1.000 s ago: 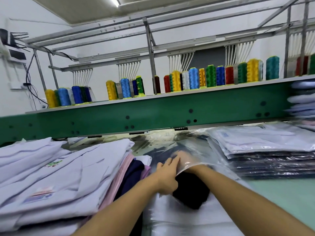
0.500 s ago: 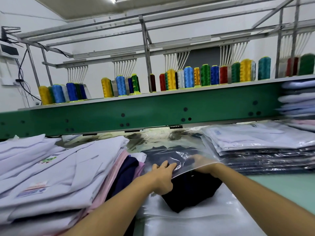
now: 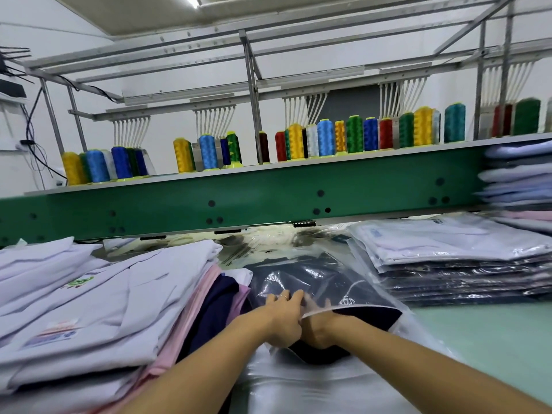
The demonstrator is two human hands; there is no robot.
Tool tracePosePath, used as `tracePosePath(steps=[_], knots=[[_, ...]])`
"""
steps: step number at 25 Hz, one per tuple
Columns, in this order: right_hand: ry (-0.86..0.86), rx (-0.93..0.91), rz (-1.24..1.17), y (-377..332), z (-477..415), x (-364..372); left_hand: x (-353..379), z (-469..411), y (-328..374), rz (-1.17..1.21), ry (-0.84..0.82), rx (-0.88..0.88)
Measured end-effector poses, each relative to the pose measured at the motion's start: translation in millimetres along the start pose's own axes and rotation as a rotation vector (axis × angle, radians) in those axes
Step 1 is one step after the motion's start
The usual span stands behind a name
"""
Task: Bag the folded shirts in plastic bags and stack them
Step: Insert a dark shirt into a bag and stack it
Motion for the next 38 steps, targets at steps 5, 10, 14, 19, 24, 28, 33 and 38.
tracePosePath(steps=[5,10,14,19,24,28,33,38], knots=[[0.054,0.118,0.154,-7,-14,-11,5,5,-4,-0.002,-0.052,0.002],[0.100,-0.088,0.262,-18,-17,-14,4,8,-10,0.005,-0.022,-0.008],[0.114,-0.092,-0.009,7,19,4,12,8,-14,-0.027,-0.012,-0.009],[0.007,0.165,-0.036,61,91,11,27,10,-14,-0.100,-0.011,0.041],[0.417,0.151,0.177,74,143,-6,36,16,-15,-0.083,0.123,0.093],[0.586,0.199,0.018,94,152,6,34,24,-21,-0.041,0.161,0.106],[0.462,0.202,-0.019,107,148,14,31,26,-26,-0.029,0.201,0.061],[0.482,0.013,-0.301,108,156,7,25,40,-21,-0.369,0.276,0.082]])
Point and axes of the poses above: each hand's wrist, its own z-axis away from the middle knuckle, its own x-axis out of the palm, y = z × x, the point moved 1 cm from there along -z, towards the middle knuckle, and after that the axes turned 4 degrees about -y, right-handed, at the moved point
